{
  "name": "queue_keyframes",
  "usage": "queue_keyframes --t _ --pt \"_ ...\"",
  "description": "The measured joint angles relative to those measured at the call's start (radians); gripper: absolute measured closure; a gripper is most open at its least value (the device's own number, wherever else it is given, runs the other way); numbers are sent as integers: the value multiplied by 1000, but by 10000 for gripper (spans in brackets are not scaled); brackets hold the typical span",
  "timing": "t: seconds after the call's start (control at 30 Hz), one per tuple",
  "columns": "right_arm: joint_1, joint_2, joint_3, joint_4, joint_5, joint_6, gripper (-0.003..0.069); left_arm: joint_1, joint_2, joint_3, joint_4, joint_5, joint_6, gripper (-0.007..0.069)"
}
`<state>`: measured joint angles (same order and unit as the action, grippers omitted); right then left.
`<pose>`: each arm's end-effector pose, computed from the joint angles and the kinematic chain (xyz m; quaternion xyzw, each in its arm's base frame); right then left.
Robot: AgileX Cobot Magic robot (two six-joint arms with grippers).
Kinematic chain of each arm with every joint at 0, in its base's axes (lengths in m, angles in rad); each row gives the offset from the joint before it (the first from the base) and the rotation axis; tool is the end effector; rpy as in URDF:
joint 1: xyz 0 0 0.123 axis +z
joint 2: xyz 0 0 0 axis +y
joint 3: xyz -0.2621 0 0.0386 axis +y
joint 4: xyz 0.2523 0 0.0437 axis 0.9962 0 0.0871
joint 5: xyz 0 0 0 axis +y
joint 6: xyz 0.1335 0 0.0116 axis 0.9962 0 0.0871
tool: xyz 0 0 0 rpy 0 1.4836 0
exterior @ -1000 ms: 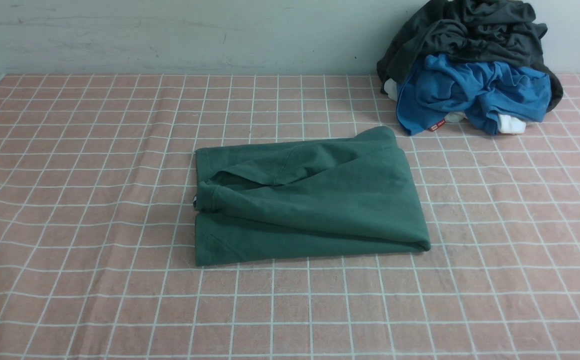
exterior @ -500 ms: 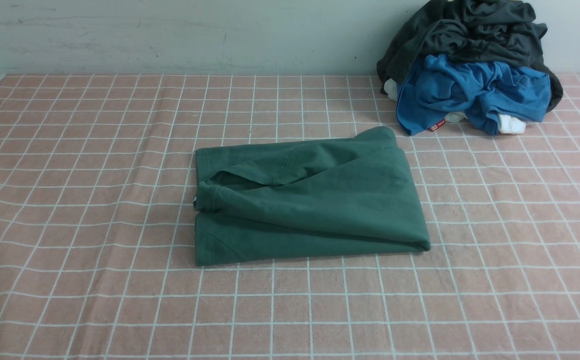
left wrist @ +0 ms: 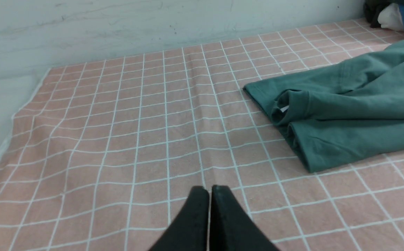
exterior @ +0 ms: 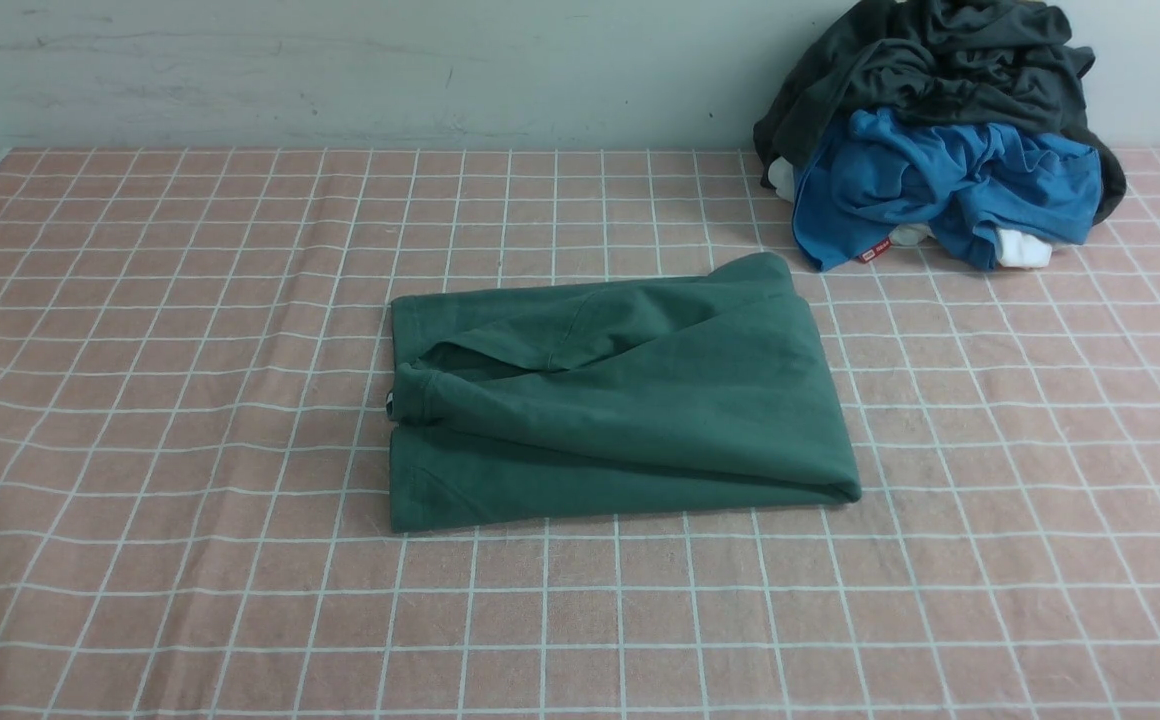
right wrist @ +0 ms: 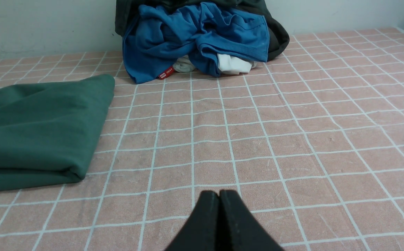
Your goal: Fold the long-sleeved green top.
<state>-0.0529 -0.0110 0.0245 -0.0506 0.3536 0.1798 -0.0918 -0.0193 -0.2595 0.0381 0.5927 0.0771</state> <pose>0.1188 -0.0086 0.1620 0.0791 0.7948 0.0169 0.6015 0.0981 -0.0062 0.2378 0.0717 0.7791 0.0136 0.6226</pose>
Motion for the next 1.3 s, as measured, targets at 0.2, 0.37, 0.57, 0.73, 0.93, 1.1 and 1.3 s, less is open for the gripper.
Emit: queue_keyframes --t 0.2,0.37,0.57,0.73,0.93,1.1,1.3 --pt "0 0 0 0 1 0 673 64 0 202 -38 -169 49 627" --pt "0 0 0 -1 1 0 673 114 1 270 -74 -209 52 627" --pt "0 0 0 -1 1 0 673 166 1 272 -74 -226 51 627" --pt "0 0 0 -1 1 0 673 170 1 273 -68 -232 48 627" --pt "0 0 0 -1 1 0 673 170 1 273 -68 -232 47 627" --pt "0 0 0 -1 1 0 673 170 1 273 -68 -232 47 627" --pt "0 0 0 -1 1 0 673 171 1 273 -68 -232 47 627"
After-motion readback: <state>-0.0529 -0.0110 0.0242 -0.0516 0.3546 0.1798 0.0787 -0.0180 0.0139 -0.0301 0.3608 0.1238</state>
